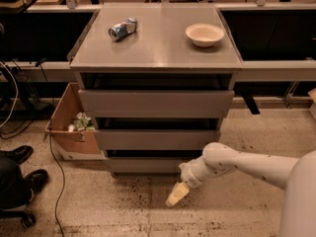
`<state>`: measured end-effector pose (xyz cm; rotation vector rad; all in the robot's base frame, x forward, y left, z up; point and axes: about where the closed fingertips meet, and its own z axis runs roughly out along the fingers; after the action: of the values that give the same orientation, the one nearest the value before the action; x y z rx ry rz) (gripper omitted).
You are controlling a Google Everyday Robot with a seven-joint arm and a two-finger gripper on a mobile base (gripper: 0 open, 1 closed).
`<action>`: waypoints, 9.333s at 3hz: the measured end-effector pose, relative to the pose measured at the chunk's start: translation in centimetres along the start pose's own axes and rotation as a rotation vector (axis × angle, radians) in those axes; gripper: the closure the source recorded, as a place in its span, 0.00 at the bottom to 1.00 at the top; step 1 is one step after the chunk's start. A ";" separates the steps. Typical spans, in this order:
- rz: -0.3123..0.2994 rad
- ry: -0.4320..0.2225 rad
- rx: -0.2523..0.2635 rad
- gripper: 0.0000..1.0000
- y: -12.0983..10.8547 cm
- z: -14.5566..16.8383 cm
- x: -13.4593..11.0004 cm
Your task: Open bottom drawer
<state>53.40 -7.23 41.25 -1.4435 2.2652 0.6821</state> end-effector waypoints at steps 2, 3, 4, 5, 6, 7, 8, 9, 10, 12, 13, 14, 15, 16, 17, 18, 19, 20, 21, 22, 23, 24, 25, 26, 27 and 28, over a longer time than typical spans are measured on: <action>0.030 -0.117 0.011 0.00 -5.3 10.3 -1.9; 0.030 -0.117 0.011 0.00 -5.3 10.3 -1.9; 0.061 -0.141 0.048 0.00 -6.0 12.0 -0.3; 0.091 -0.177 0.105 0.00 -8.1 14.5 2.0; 0.105 -0.209 0.159 0.00 -10.8 16.3 3.5; 0.090 -0.226 0.206 0.00 -13.9 16.7 3.7; 0.054 -0.239 0.247 0.00 -16.8 16.1 2.5; 0.019 -0.234 0.268 0.00 -19.7 16.3 1.3; 0.020 -0.228 0.268 0.00 -21.3 17.1 1.4; 0.010 -0.173 0.249 0.23 -23.7 19.7 2.7; 0.009 -0.151 0.234 0.47 -23.6 20.1 3.2; 0.009 -0.151 0.234 0.70 -23.5 19.6 2.9; 0.009 -0.151 0.234 0.70 -23.4 19.1 2.7; 0.011 -0.148 0.231 0.47 -23.3 19.0 2.8; 0.030 -0.125 0.206 0.23 -21.4 19.1 4.1; 0.091 -0.071 0.174 0.01 -17.8 17.5 7.3; 0.118 -0.016 0.096 1.00 -12.9 18.4 9.7; 0.118 -0.016 0.096 1.00 -12.8 18.0 9.4; 0.123 0.015 0.064 1.00 -10.6 18.2 10.4; 0.128 0.053 0.040 0.82 -8.5 17.6 10.9; 0.128 0.070 0.036 0.50 -8.2 16.6 10.3; 0.125 0.074 0.039 0.27 -8.4 15.9 9.7; 0.113 0.077 0.067 0.05 -11.1 12.9 6.9; 0.106 0.068 0.075 1.00 -13.6 11.7 5.1; 0.119 0.056 0.067 1.00 -15.6 12.0 4.6; 0.161 0.037 0.040 1.00 -16.5 13.6 5.8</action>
Offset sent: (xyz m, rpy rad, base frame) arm 0.0942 0.0817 -0.1154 0.1540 -0.0432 -0.0812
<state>66.68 -9.56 23.67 -1.2753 2.4296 0.6576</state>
